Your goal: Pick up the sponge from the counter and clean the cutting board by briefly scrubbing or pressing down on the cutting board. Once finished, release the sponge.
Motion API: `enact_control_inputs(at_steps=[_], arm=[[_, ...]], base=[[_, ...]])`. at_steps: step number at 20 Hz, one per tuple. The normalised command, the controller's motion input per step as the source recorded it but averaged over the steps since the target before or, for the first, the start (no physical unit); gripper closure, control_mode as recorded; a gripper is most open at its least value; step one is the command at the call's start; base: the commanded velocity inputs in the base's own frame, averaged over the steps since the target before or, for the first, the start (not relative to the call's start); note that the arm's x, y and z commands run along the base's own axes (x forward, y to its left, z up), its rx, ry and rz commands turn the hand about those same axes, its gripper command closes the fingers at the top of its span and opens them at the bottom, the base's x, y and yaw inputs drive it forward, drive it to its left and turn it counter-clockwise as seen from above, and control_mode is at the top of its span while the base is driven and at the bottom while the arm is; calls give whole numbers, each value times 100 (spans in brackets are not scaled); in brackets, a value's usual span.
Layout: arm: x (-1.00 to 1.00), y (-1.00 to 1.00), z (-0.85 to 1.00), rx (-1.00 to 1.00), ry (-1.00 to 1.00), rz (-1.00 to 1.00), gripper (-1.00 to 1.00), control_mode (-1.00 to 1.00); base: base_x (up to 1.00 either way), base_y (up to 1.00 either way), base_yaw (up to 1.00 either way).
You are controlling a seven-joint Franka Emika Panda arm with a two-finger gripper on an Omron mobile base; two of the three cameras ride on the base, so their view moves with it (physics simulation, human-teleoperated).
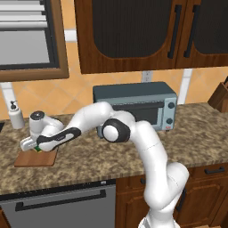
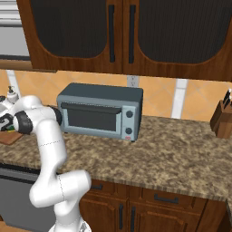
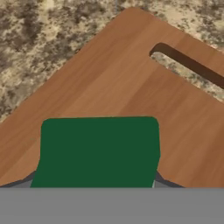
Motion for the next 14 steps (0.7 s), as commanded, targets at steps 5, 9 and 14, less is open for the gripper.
enact_control_inputs(at_steps=[5, 9, 14], arm=[[32, -7, -2, -17, 0, 0, 100, -100], [-1, -45, -17, -13, 0, 0, 100, -100], [0, -72, -16, -5, 0, 0, 100, -100]], base=[[0, 0, 0], [0, 0, 0], [0, 0, 0]])
